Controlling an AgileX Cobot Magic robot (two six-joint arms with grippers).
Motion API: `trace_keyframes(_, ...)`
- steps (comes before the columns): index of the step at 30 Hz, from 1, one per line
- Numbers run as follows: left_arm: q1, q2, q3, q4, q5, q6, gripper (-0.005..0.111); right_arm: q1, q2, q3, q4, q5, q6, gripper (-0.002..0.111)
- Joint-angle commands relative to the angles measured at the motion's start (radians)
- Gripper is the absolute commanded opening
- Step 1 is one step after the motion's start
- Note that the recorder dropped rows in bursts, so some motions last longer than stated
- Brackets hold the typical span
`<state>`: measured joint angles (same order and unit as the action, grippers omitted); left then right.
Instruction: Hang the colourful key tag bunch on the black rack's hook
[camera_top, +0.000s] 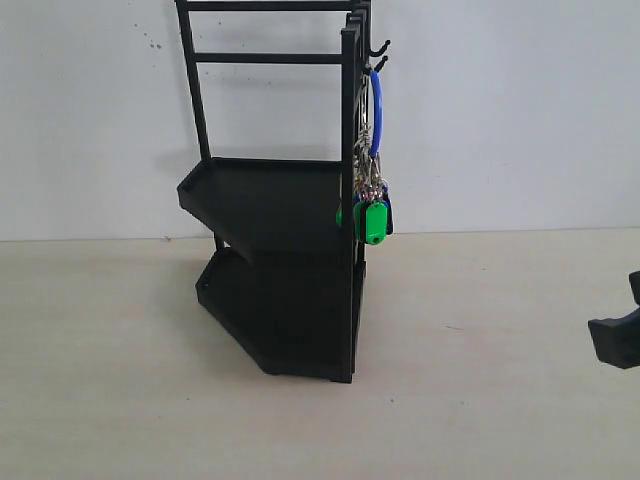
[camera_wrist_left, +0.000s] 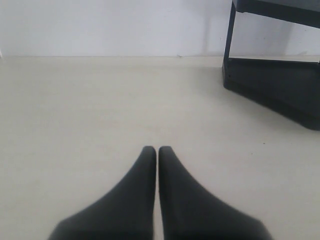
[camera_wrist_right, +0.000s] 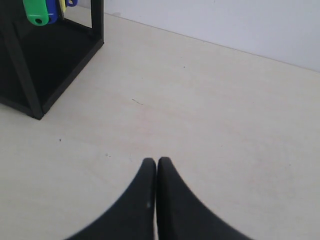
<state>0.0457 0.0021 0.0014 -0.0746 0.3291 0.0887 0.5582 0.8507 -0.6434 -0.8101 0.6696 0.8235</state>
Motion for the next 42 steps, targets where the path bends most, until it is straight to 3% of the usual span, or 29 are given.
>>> trace_keyframes(1,0.002,-0.002,-0.001,-0.007,-0.015,-0.010,0.004,0.000,-0.005,0.004,0.004,-0.001,0.007,0.000)
trace_keyframes(8,0.002,-0.002,-0.001,-0.007,-0.015,-0.010,0.004,0.000,-0.014,0.004,0.004,-0.001,0.007,0.000)
trace_keyframes(13,0.002,-0.002,-0.001,-0.007,-0.015,-0.010,0.004,-0.005,-0.153,0.004,0.000,-0.001,0.007,0.000)
trace_keyframes(15,0.002,-0.002,-0.001,-0.007,-0.015,-0.010,0.004,-0.041,-0.246,0.004,0.008,-0.001,0.009,0.000)
trace_keyframes(20,0.002,-0.002,-0.001,-0.007,-0.015,-0.010,0.004,-0.245,-0.477,0.004,0.136,-0.001,0.004,0.000)
trace_keyframes(23,0.002,-0.002,-0.001,-0.007,-0.015,-0.010,0.004,-0.304,-0.543,0.011,0.151,-0.001,0.001,0.000)
trace_keyframes(29,0.002,-0.002,-0.001,-0.007,-0.015,-0.010,0.004,-0.361,-0.688,0.157,0.147,-0.075,-0.007,0.000)
trace_keyframes(36,0.002,-0.002,-0.001,-0.007,-0.015,-0.010,0.004,-0.366,-0.800,0.377,0.147,-0.288,-0.007,0.000)
trace_keyframes(42,0.002,-0.002,-0.001,-0.007,-0.015,-0.010,0.004,-0.366,-0.800,0.411,0.147,-0.379,-0.007,0.000)
